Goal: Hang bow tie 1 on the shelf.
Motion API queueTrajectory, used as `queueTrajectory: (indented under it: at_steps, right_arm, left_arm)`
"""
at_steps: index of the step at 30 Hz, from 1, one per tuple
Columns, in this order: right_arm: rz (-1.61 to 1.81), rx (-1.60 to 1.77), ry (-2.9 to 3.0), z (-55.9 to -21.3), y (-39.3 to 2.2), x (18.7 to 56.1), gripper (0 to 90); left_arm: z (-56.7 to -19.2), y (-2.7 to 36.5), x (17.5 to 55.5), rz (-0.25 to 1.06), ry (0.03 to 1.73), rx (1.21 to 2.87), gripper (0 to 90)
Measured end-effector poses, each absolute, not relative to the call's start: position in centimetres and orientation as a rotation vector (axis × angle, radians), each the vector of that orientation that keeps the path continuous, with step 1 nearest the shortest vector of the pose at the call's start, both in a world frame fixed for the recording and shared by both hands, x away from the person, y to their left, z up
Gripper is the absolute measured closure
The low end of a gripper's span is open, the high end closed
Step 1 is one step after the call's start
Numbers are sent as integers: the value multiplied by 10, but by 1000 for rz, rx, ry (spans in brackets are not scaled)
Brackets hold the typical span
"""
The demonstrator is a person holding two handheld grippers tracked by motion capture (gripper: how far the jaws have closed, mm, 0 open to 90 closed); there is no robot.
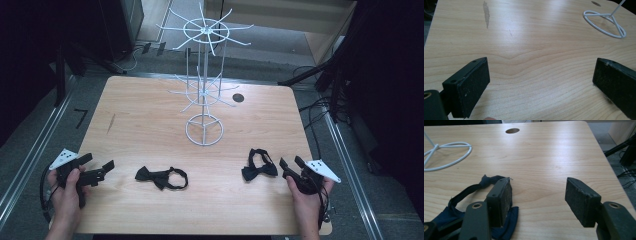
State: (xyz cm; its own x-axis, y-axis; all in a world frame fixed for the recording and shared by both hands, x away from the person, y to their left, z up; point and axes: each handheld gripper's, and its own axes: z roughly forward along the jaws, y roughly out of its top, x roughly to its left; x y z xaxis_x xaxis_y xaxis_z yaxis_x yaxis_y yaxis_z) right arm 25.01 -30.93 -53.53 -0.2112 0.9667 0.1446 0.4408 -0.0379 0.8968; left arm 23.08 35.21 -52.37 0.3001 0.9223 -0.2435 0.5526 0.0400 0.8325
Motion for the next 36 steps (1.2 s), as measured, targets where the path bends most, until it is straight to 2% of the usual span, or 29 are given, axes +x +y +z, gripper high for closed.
queueTrajectory:
  at_steps: [36]
  right_arm:
    - [1216, 1523, 1818, -548, -278, 279, 395]
  left_arm:
    - [-524, 351, 231, 501, 1372, 1642, 14]
